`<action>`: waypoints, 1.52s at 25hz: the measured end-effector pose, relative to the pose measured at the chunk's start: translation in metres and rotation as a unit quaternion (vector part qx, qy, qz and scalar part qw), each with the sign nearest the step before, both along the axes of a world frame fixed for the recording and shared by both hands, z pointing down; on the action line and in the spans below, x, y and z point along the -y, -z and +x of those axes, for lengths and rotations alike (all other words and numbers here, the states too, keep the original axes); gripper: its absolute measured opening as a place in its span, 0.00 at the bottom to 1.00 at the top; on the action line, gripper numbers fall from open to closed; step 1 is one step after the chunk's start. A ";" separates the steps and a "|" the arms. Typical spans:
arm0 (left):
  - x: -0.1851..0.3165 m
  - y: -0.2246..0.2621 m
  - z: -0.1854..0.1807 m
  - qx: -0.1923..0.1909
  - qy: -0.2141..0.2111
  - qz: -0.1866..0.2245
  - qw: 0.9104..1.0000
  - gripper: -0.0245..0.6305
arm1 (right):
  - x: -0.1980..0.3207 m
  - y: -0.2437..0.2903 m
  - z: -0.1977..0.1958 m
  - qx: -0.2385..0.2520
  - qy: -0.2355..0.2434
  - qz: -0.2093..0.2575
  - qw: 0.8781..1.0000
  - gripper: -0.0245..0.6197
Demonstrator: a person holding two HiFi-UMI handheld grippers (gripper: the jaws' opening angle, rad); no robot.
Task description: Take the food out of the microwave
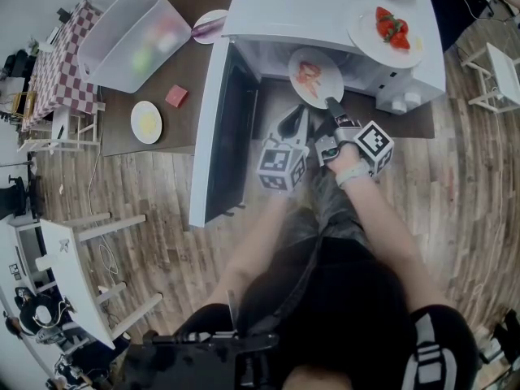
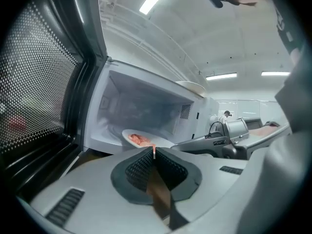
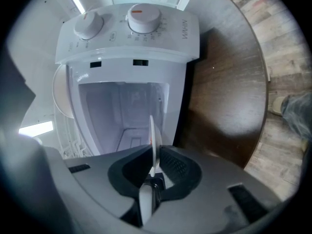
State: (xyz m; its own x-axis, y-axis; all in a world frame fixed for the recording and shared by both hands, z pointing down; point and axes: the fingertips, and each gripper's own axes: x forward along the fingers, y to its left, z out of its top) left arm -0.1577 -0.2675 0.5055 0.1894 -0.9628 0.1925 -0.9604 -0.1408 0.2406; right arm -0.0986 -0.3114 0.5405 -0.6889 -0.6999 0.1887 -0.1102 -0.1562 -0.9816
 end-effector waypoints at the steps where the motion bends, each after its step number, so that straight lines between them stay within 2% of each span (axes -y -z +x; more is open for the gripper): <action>1: 0.000 -0.001 0.000 0.001 -0.001 0.000 1.000 0.06 | 0.000 0.000 0.000 0.004 -0.003 0.000 1.000 0.10; 9: -0.008 -0.004 -0.002 0.003 -0.005 -0.004 1.000 0.06 | -0.002 -0.004 0.002 0.004 -0.009 0.003 1.000 0.10; 14: -0.009 -0.003 -0.001 0.003 -0.008 -0.003 1.000 0.06 | -0.001 -0.003 -0.001 0.026 -0.010 -0.005 1.000 0.10; 24: -0.011 -0.004 0.000 0.002 -0.008 -0.003 1.000 0.06 | 0.000 -0.006 0.010 0.004 -0.022 0.010 1.000 0.10; 38: -0.021 0.001 0.002 -0.002 -0.007 0.001 1.000 0.06 | -0.016 0.004 0.008 0.039 -0.018 0.020 0.999 0.10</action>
State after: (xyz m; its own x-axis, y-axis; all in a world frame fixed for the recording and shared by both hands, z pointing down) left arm -0.1553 -0.2463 0.5046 0.2035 -0.9605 0.1896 -0.9574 -0.1547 0.2439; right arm -0.0906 -0.2950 0.5366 -0.6749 -0.7301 0.1072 -0.0291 -0.1188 -0.9925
